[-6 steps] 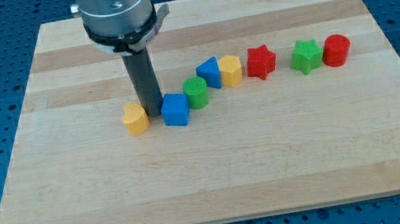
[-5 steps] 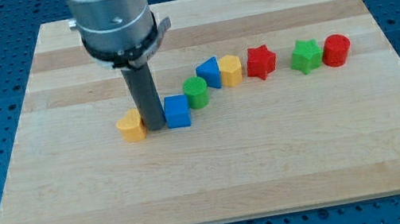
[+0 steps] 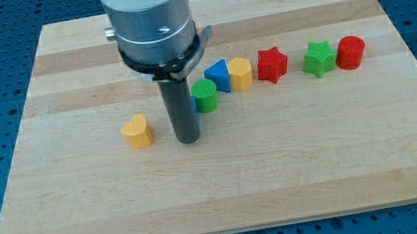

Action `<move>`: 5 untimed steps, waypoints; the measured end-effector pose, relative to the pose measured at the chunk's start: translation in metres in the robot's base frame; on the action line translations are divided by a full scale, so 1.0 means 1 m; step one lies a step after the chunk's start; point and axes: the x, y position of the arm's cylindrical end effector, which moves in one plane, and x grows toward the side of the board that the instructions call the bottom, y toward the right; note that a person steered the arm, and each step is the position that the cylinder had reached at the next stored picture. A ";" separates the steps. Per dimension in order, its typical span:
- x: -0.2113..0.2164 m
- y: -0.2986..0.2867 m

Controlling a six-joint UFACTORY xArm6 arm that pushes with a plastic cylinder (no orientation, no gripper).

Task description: Move the green circle and the blue cube diagonal to the blue triangle

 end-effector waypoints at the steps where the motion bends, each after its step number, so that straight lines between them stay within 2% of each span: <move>1: -0.005 0.026; 4: -0.020 0.025; 5: -0.040 0.024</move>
